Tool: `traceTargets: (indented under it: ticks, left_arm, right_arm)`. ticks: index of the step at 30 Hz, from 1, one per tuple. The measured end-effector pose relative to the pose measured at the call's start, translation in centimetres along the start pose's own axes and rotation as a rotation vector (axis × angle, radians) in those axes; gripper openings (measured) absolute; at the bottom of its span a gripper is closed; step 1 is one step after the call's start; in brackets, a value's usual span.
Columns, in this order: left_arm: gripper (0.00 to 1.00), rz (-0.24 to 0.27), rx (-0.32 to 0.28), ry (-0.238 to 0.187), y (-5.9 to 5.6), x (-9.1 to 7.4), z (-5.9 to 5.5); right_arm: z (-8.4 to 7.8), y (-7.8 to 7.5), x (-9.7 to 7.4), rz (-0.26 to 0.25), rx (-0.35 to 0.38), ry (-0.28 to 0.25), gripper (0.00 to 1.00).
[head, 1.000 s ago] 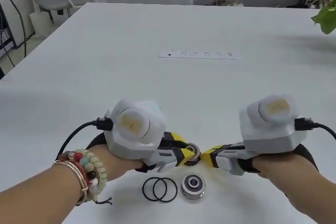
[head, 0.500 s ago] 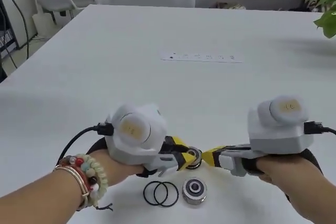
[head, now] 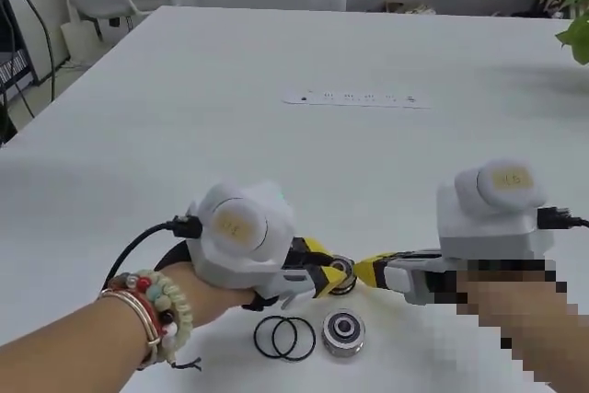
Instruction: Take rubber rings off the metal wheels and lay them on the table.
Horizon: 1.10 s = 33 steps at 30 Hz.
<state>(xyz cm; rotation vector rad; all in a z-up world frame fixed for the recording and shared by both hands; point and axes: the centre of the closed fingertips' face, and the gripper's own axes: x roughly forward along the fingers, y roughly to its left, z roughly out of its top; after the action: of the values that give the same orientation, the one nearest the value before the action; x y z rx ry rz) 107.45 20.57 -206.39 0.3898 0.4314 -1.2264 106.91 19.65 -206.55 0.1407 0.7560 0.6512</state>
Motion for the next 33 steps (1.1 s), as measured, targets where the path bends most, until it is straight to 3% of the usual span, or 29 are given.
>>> traceTargets:
  ticks: [19,22,23,25,26,33]
  left_arm:
    - [0.08,-0.001,0.005,-0.004,0.0,0.1,0.0]
    - [0.08,-0.001,0.004,-0.005,-0.1,0.1,0.0]
    - [0.08,0.000,0.005,-0.005,-0.1,0.1,0.1]
    - [0.08,0.000,0.002,-0.006,-0.1,0.1,0.1]
    - [0.08,0.000,0.004,-0.006,-0.1,0.1,0.1]
    - [0.08,0.002,0.003,-0.008,-0.1,0.1,0.1]
  right_arm:
    - [0.4,1.0,0.0,0.006,-0.081,0.008,0.00]
    - [0.9,1.8,-0.1,0.039,-0.075,-0.008,0.00]
    - [2.2,2.6,0.0,0.071,-0.064,-0.087,0.00]
    - [1.8,2.3,-0.2,0.043,-0.067,-0.039,0.00]
    - [2.0,2.1,-0.1,0.030,-0.106,-0.055,0.00]
    - [1.5,2.3,0.1,0.048,-0.085,-0.043,0.00]
